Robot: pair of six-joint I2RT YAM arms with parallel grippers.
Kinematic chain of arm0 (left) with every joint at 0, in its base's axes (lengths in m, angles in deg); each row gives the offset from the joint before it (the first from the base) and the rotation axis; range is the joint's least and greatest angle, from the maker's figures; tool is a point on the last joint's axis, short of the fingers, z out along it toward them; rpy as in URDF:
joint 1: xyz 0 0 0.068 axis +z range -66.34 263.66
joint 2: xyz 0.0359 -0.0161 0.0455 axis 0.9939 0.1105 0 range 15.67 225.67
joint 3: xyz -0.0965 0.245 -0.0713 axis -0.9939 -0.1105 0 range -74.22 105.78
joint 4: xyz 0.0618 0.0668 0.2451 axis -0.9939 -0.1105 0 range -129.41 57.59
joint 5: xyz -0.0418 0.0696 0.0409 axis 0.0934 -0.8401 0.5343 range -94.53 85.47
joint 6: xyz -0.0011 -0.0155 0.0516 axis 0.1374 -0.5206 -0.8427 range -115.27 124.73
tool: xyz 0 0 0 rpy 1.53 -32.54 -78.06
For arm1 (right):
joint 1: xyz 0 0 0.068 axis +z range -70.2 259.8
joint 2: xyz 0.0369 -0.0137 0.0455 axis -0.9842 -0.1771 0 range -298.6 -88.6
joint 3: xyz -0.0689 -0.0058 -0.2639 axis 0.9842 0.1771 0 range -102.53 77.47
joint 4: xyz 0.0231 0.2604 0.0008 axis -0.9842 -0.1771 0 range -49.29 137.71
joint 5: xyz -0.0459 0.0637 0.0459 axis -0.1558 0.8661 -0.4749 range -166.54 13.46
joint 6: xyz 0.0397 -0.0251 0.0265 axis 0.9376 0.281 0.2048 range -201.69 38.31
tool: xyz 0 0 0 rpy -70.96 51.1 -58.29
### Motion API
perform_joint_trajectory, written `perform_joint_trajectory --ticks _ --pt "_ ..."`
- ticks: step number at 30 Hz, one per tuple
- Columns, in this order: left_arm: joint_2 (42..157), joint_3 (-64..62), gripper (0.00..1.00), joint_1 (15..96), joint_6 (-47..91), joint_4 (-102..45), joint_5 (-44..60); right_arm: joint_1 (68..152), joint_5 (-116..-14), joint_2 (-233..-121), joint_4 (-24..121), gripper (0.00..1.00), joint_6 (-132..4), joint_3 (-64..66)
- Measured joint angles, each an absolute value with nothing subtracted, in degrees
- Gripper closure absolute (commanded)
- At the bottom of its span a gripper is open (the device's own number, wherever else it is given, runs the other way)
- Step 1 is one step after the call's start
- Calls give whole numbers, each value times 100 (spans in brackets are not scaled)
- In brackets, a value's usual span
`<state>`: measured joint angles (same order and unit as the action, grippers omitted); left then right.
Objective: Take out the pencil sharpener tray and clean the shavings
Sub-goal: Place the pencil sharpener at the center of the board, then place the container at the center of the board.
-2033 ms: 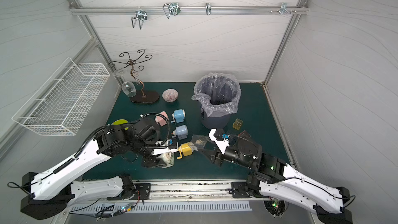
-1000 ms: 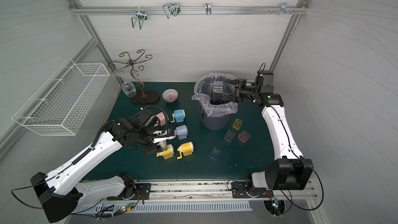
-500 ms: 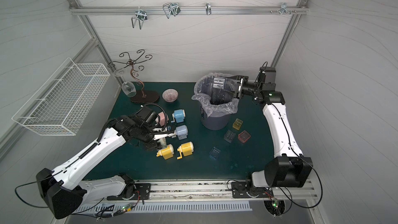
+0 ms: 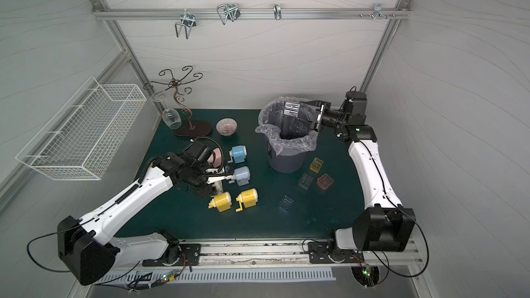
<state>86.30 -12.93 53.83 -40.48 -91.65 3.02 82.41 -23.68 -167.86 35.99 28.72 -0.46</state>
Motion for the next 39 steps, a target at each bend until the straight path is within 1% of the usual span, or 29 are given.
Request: perform_joint_trajectory --ticks 3,5,8,10,13,16,18,21,24,25,27,30,35,39 --pt "8680 -1332 100 5447 -4048 -9025 298 8248 -2469 -16817 3341 100 2118 -337" --pt "8778 -1334 100 5468 -4039 -8922 274 8211 -2493 -16815 3015 100 1274 -811" --pt "9003 -1334 100 5490 -4000 -8739 186 8261 -3070 -16458 2335 100 -420 -1257" --pt "9141 -1341 100 5510 -3974 -8610 103 8458 -3793 -15934 1885 100 -1639 -1242" --pt "9301 -1343 100 5593 -3952 -8450 7 9022 -4810 -15020 1546 100 -3202 -938" --pt "9497 -1341 100 5720 -3954 -8376 -144 9551 -5872 -14087 1422 100 -4463 -330" --pt "9679 -1341 100 5788 -3963 -8361 -295 9758 -6626 -13468 1365 100 -5003 166" --pt "9952 -1341 100 5842 -3958 -8310 -480 9859 -7653 -12539 1153 100 -5512 959" --pt "10138 -1341 93 5853 -3939 -8197 -577 9861 -8278 -11844 808 100 -5879 1429" --pt "10188 -1341 88 5855 -3926 -8142 -601 9861 -8455 -11685 685 100 -5960 1506" --pt "10300 -1341 79 5871 -3899 -8039 -612 9865 -8663 -11451 451 100 -6089 1591" --pt "10518 -1341 68 5879 -3854 -7856 -609 9865 -8823 -11180 169 100 -6201 1683" --pt "10885 -1341 62 5886 -3790 -7659 -598 9868 -8864 -10874 -152 100 -6212 1777" --pt "11082 -1341 52 5890 -3744 -7537 -557 9870 -8849 -10824 -346 100 -6175 1823"
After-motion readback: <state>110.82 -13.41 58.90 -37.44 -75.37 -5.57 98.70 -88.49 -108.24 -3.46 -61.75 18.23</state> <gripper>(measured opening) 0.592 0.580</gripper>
